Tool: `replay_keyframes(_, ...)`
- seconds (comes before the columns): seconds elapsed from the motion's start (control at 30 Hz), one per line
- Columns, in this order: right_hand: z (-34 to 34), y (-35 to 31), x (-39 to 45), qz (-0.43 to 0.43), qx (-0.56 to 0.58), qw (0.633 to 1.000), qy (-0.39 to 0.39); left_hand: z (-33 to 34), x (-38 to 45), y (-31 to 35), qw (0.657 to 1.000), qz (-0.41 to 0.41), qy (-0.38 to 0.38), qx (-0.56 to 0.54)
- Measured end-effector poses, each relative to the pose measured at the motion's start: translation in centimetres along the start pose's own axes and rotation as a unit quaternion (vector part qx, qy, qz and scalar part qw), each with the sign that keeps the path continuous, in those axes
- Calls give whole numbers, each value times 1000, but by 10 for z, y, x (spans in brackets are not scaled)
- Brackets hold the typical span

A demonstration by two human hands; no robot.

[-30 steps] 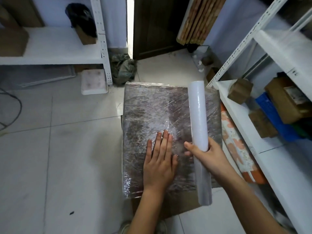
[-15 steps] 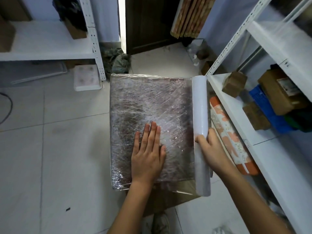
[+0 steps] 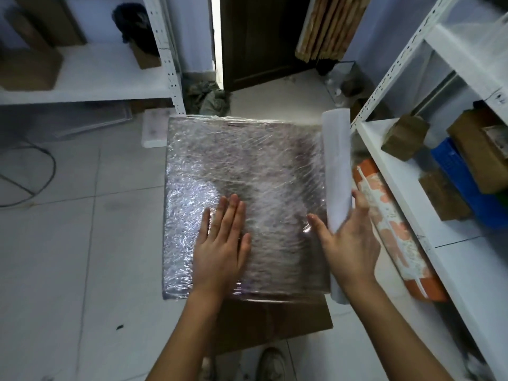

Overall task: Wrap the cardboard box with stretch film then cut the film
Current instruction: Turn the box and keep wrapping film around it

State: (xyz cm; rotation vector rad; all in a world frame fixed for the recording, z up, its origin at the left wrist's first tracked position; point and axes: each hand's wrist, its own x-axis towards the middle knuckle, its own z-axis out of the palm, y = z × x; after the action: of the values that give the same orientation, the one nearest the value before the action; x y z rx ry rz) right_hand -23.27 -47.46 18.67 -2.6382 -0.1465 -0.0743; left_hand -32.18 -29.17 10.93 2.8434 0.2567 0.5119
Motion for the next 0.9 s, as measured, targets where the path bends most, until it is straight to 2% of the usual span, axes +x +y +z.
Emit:
replay_keyframes(0.2,17,17,9,8,-42,999,-2,1,-7,4,1000,-16,12,0)
replay_keyframes(0.33,21,23,7,-2,7,1000,-17,0,-12,6,999,-12,25,32)
replay_keyframes(0.47,20,29,11,-29,39,998,-32,-6,-14,31,988,-97,29,115)
replay_keyframes(0.5,19,30,13,-40,34,998,-44,-5,-20,41,990,-92,34,106)
replay_keyframes(0.6,16,33,14,-66,31,995,-69,12,-50,65,998,21,8,65)
replay_keyframes(0.63,15,34,14,-70,28,994,-76,20,-57,66,998,32,-4,58)
replay_keyframes(0.77,8,40,15,-77,24,992,-99,36,-59,64,999,-3,8,52)
replay_keyframes(0.9,-2,37,11,-90,17,989,-115,36,-66,62,999,11,20,45)
